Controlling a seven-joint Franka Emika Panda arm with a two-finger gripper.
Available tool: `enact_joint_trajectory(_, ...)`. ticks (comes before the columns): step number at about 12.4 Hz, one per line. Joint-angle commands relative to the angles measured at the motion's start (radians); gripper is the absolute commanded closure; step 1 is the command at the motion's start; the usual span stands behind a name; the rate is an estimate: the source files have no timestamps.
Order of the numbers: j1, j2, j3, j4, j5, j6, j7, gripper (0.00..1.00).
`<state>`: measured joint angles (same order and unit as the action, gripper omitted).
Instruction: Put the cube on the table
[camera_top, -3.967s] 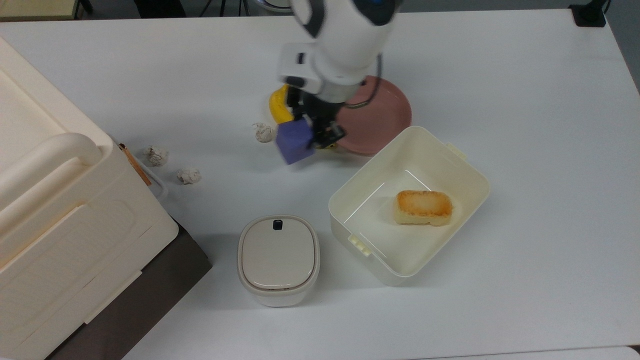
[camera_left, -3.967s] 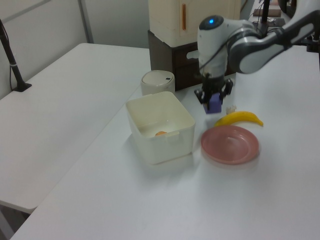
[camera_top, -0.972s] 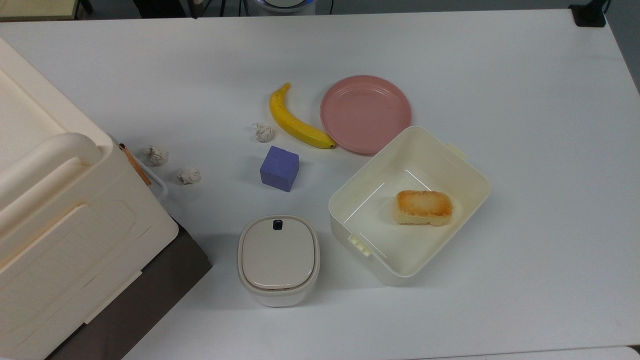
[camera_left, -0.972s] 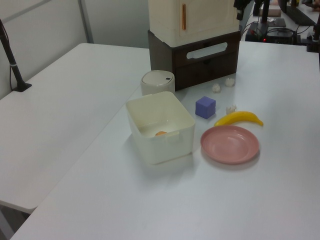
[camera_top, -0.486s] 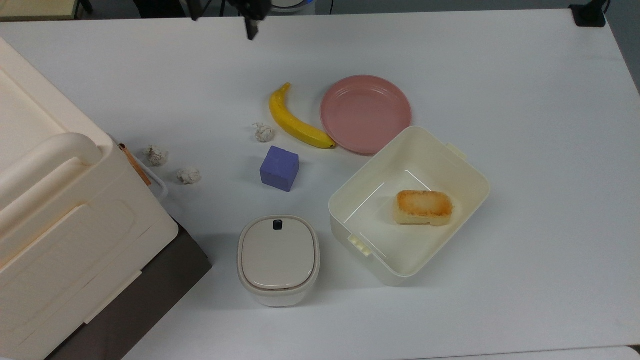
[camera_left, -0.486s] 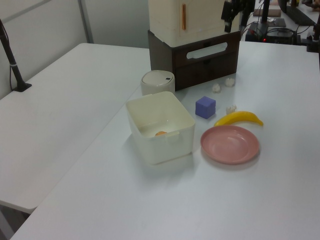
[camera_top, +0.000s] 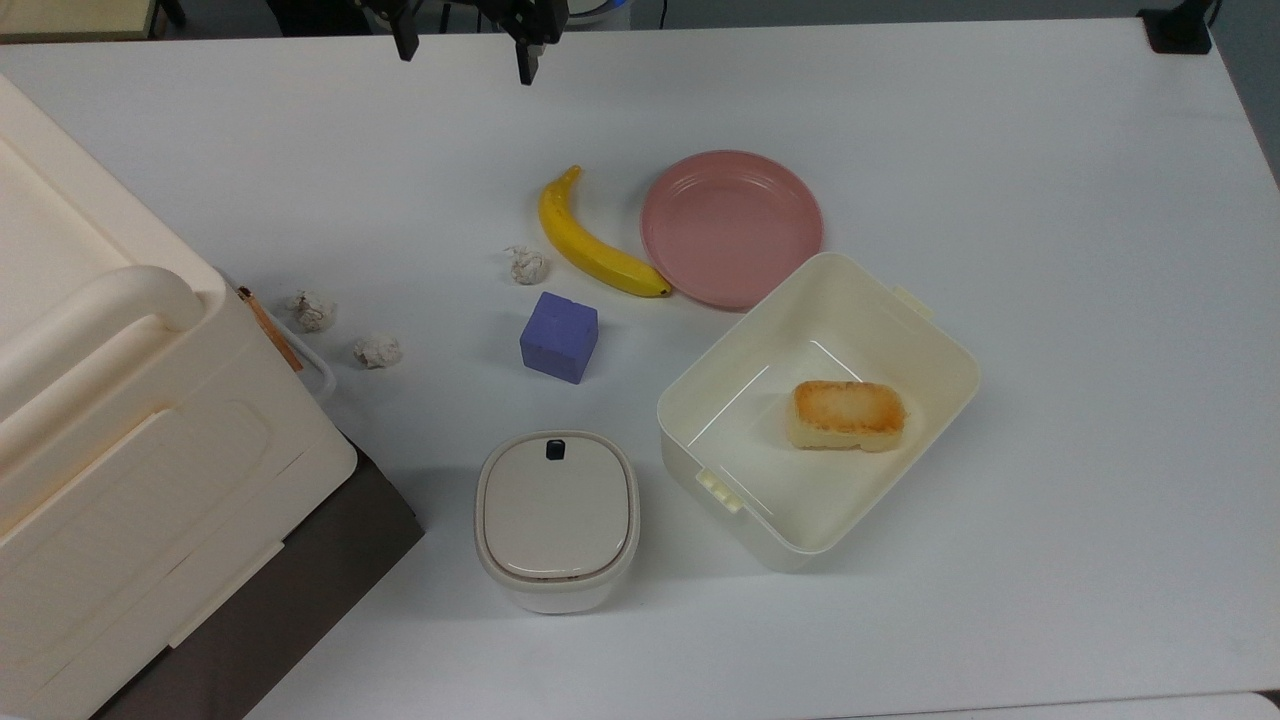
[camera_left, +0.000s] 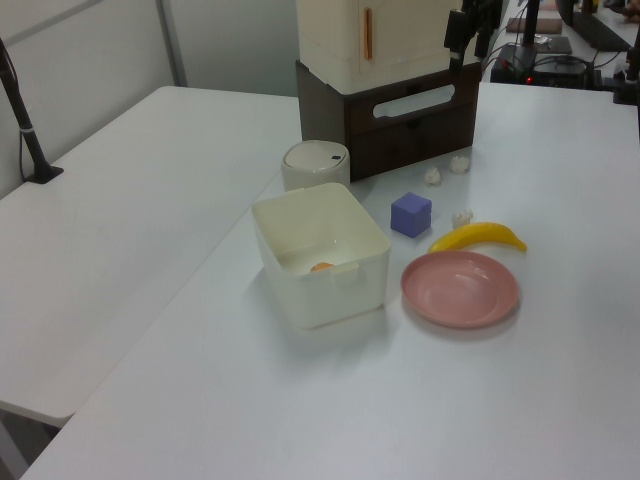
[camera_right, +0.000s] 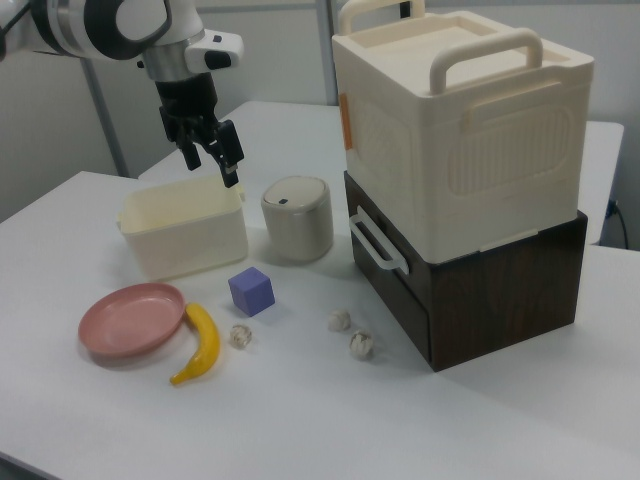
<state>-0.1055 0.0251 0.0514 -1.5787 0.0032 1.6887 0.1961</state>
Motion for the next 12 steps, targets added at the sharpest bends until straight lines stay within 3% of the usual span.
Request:
enact_joint_trajectory(1, 0.001, -0.013, -0.001, -0.003, 0.004, -0.003, -0.024, 0.0)
enact_joint_trajectory(12, -0.002, -0.025, -0.018, 0.009, -0.012, -0.119, -0.03, 0.0)
